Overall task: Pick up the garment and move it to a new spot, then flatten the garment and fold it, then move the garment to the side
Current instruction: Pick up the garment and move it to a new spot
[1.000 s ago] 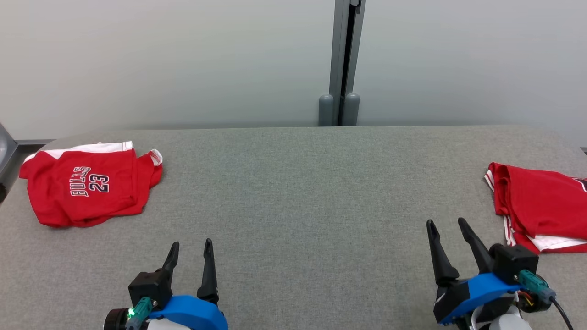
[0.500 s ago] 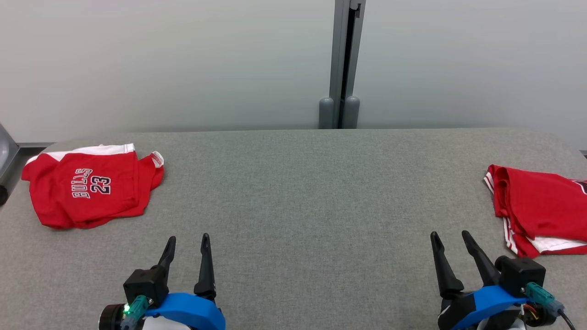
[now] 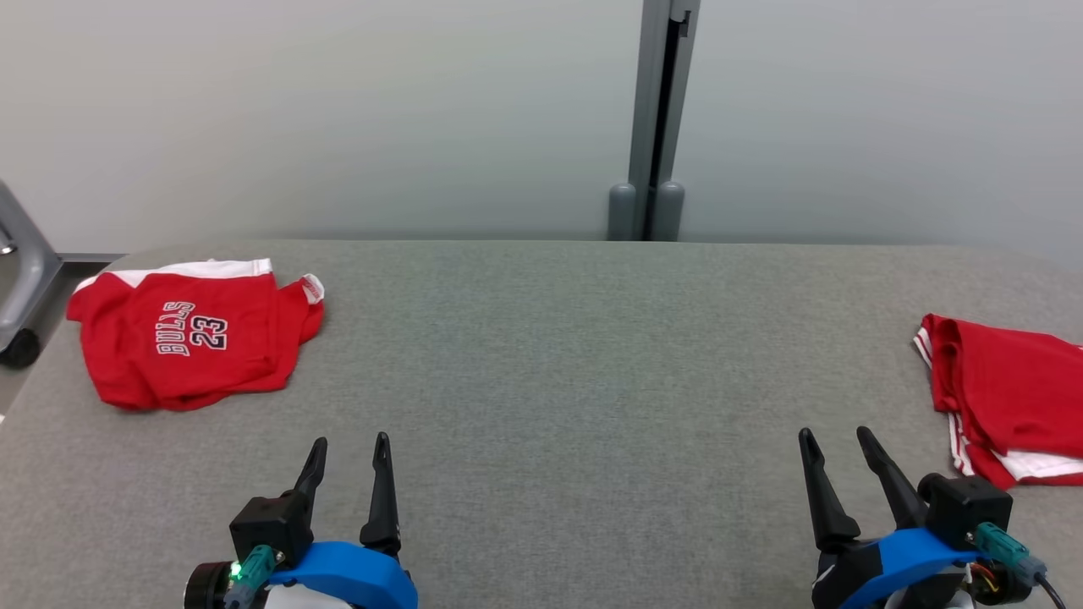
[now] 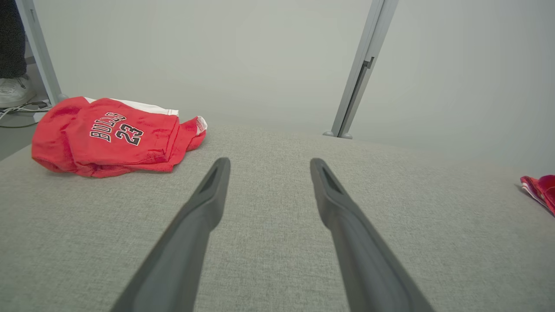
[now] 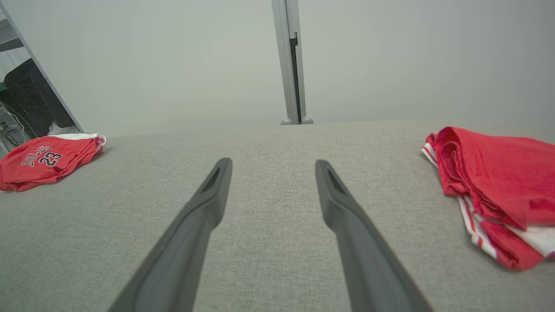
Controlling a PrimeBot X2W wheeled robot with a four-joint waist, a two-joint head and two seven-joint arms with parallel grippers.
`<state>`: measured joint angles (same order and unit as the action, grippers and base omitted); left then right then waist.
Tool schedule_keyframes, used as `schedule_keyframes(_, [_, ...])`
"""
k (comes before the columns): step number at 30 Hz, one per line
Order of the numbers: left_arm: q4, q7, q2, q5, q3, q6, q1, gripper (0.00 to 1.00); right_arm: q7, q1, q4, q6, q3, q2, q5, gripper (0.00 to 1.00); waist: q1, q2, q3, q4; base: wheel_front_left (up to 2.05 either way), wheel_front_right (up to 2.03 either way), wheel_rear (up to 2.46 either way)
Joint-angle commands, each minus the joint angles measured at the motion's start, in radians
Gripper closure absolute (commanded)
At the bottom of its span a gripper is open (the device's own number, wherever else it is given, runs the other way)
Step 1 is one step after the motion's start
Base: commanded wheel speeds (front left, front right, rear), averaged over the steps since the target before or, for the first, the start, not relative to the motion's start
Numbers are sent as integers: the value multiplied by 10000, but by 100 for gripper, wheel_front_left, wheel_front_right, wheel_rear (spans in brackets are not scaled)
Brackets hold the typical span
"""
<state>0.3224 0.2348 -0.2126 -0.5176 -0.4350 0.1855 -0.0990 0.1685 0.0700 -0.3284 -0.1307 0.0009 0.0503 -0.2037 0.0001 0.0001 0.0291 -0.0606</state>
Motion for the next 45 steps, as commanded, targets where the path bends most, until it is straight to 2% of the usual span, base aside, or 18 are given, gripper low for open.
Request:
schedule_keyframes(1, [-24, -22, -37, 19, -12, 24, 17, 0, 38, -168, 20, -2, -29, 9, 33, 0, -1, -1, -14, -114, 0, 0, 0])
schedule_keyframes(5, [-82, -17, -71, 29, -12, 52, -66, 0, 75, -235, 71, -2, -83, 9, -6, 0, -1, -1, 11, -674, 0, 0, 0])
schedule_keyframes(14, [-324, 29, -289, 64, 173, 186, -159, 0, 107, -58, 205, -2, 51, 12, -101, 0, -1, -1, -136, -3090, 0, 0, 0])
schedule_keyframes(15, [-324, 29, -289, 64, 173, 186, -159, 0, 107, -58, 205, -2, 51, 12, -101, 0, -1, -1, -136, -3090, 0, 0, 0])
schedule_keyframes(22, [-511, 102, -427, -68, 362, 302, 47, 0, 192, 110, 299, -2, 359, 18, -111, 0, -1, -1, -238, -4427, 0, 0, 0])
schedule_keyframes(30, [-799, 213, -402, -158, 661, 517, 308, 0, 70, 422, 164, -2, 786, 22, -81, 0, -1, -1, -469, -4610, 0, 0, 0])
schedule_keyframes(34, [-808, 231, -381, -151, 696, 525, 365, 0, 70, 485, 125, -2, 792, 19, -33, 0, -1, -1, -496, -4630, 0, 0, 0])
schedule_keyframes(36, [-744, 151, -480, -72, 525, 389, 342, 0, 80, 438, 202, -2, 694, 24, 13, 0, -1, -1, -476, -4630, 0, 0, 0])
schedule_keyframes(40, [-741, -121, -1277, 160, 725, 267, -218, 0, -23, 289, 507, -2, 450, 16, 173, 0, -1, -1, -552, -4569, 0, 0, 0])
schedule_keyframes(45, [-1292, -531, -2580, 332, 1418, 116, -1472, 0, -485, 604, 1364, -2, 223, 21, 695, 0, -1, -1, -1222, -3938, 0, 0, 0])
